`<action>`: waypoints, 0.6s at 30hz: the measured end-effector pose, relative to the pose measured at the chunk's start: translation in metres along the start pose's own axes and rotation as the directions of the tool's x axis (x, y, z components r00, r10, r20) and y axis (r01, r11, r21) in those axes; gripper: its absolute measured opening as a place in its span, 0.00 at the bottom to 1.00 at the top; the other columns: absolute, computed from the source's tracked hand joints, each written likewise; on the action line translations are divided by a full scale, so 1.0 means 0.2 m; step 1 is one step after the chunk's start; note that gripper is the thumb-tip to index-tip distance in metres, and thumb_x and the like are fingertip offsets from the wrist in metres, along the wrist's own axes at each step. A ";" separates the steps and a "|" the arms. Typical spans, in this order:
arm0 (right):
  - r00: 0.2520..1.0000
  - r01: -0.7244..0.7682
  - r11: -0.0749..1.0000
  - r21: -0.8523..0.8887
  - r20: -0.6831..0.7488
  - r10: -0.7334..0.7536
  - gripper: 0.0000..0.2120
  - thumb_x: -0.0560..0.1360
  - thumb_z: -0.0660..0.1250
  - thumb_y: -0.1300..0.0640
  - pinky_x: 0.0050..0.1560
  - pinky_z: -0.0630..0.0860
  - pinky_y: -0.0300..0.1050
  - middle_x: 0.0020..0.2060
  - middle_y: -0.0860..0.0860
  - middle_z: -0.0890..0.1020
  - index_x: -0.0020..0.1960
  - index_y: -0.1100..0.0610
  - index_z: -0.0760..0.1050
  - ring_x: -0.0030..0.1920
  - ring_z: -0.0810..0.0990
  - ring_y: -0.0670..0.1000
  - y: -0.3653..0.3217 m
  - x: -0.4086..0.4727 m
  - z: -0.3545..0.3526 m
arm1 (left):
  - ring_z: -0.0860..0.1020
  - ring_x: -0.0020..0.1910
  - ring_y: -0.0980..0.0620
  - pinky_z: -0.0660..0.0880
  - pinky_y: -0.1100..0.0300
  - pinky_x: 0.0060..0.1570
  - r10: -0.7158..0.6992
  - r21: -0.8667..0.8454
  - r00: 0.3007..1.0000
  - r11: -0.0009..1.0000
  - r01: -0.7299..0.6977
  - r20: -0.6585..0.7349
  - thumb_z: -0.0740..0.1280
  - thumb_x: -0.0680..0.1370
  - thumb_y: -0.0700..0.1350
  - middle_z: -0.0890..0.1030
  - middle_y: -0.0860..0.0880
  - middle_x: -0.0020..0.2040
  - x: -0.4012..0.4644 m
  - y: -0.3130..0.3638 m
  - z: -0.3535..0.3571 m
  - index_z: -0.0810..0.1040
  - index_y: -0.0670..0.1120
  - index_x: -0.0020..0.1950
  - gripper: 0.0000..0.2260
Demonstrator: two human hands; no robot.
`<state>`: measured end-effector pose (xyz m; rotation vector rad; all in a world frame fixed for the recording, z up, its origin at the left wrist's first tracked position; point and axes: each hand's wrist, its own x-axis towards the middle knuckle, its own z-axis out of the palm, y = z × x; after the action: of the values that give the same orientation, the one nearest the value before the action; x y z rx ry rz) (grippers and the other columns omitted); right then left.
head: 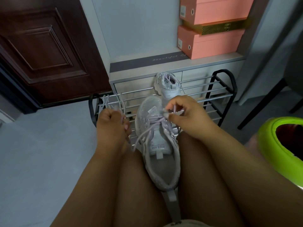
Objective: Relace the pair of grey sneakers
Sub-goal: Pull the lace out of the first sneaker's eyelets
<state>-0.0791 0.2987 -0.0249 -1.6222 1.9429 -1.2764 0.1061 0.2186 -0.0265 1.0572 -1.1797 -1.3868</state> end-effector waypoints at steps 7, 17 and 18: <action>0.988 0.117 0.935 -0.334 0.137 -0.074 0.05 0.70 0.71 0.51 0.53 0.64 0.40 0.43 0.48 0.70 0.43 0.52 0.78 0.52 0.69 0.50 -0.08 0.05 0.05 | 0.70 0.21 0.53 0.67 0.64 0.19 0.043 0.335 0.981 0.936 -0.105 0.188 0.61 0.80 0.44 0.73 0.49 0.24 -0.01 0.03 -0.02 0.71 0.43 0.39 0.11; 0.918 -0.075 0.996 -0.057 0.386 0.091 0.14 0.75 0.68 0.56 0.35 0.67 0.39 0.30 0.49 0.73 0.31 0.54 0.73 0.31 0.69 0.44 -0.22 0.24 -0.01 | 0.74 0.57 0.56 0.71 0.54 0.59 0.248 0.697 0.849 0.487 -0.526 0.467 0.63 0.78 0.51 0.79 0.55 0.54 0.08 0.13 0.00 0.80 0.57 0.55 0.09; 0.921 -0.101 0.994 -0.038 0.374 0.108 0.12 0.75 0.67 0.56 0.37 0.69 0.40 0.32 0.49 0.74 0.33 0.53 0.73 0.33 0.71 0.45 -0.24 0.25 0.00 | 0.75 0.50 0.61 0.73 0.60 0.52 0.227 0.661 0.828 0.512 -0.549 0.513 0.63 0.78 0.49 0.80 0.55 0.49 0.08 0.16 0.01 0.80 0.57 0.53 0.08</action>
<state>-0.0657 0.2557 0.0269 -1.6064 1.7775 -0.8335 0.1057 0.2012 0.0044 0.9999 -2.3035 -0.6472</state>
